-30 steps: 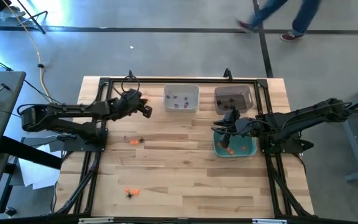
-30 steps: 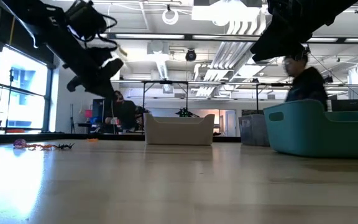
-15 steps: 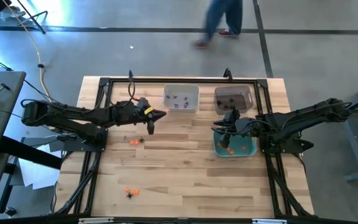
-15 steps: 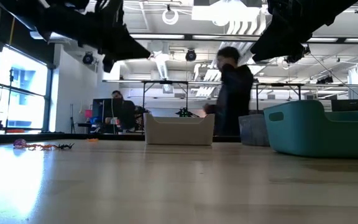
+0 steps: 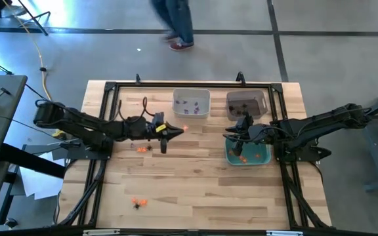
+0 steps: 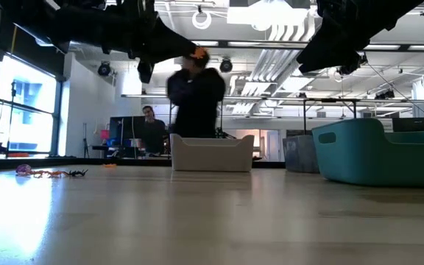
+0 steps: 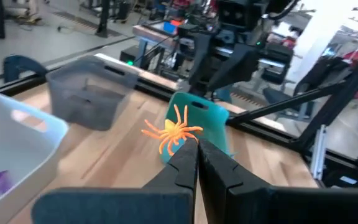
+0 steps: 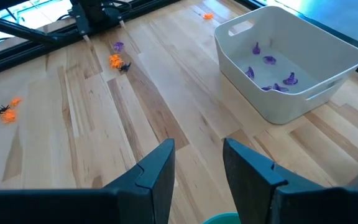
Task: Sort Halloween decoration
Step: Put the orange spider toy into the green bin
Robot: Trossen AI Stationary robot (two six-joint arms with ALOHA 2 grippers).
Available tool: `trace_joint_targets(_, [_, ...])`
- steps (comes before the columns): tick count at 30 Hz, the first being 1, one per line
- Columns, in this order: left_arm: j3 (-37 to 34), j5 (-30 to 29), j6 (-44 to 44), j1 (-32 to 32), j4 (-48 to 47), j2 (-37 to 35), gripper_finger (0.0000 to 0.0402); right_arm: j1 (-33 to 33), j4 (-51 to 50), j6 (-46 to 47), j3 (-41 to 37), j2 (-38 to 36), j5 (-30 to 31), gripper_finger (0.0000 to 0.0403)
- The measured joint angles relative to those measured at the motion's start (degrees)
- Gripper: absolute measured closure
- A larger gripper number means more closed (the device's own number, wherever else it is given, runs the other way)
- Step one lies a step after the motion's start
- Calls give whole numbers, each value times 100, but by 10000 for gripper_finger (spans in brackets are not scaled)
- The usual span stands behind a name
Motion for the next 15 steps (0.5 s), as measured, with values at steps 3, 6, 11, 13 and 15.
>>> trace_joint_targets(3, [77, 14, 4, -75, 207, 255, 401, 0, 2, 0, 0, 1, 0, 269])
trace_joint_targets(6, [403, 44, 23, -152, 201, 554, 401, 0, 2, 0, 0, 0, 0, 269])
trace_joint_targets(11, [1234, 558, 413, -271, -380, 1170, 401, -2, 2, 0, 0, 1, 0, 269])
trace_joint_targets(13, [1582, 584, 558, -317, -790, 1369, 401, -1, 0, 0, 0, 0, 0, 269])
trace_joint_targets(15, [1865, 583, 713, -348, -1136, 1514, 401, 0, 2, 0, 0, 0, 0, 269])
